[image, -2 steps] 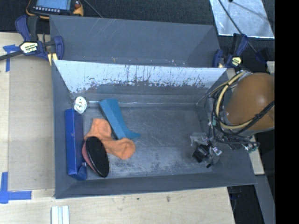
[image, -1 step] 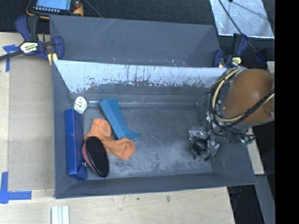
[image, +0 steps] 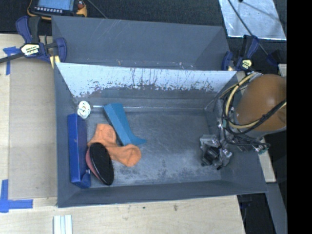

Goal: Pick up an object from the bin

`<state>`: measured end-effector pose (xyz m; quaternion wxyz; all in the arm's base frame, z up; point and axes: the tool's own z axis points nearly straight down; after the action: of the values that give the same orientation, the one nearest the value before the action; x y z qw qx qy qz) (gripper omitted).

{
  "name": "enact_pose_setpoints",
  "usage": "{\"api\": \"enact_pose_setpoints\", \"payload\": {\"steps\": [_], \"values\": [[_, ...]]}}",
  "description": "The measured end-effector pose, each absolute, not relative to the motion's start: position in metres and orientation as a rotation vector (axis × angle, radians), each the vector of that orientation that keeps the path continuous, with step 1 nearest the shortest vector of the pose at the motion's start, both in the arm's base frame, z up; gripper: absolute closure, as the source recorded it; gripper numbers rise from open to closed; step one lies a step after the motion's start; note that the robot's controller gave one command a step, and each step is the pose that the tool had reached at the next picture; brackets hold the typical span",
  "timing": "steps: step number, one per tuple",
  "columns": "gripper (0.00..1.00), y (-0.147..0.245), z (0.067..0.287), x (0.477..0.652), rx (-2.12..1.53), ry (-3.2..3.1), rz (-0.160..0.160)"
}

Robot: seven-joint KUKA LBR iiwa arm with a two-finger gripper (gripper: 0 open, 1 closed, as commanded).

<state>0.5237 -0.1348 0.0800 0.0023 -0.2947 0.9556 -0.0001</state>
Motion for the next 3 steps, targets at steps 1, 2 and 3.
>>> {"api": "enact_pose_setpoints", "payload": {"steps": [1, 2, 3], "values": [[1.0, -0.145, 0.074, 0.538, -0.945, 2.992, 0.017], [1.0, -0.145, 0.074, 0.538, -0.944, 2.992, 0.017], [1.0, -0.142, 0.075, 0.51, -0.96, 2.975, -0.006]]}}
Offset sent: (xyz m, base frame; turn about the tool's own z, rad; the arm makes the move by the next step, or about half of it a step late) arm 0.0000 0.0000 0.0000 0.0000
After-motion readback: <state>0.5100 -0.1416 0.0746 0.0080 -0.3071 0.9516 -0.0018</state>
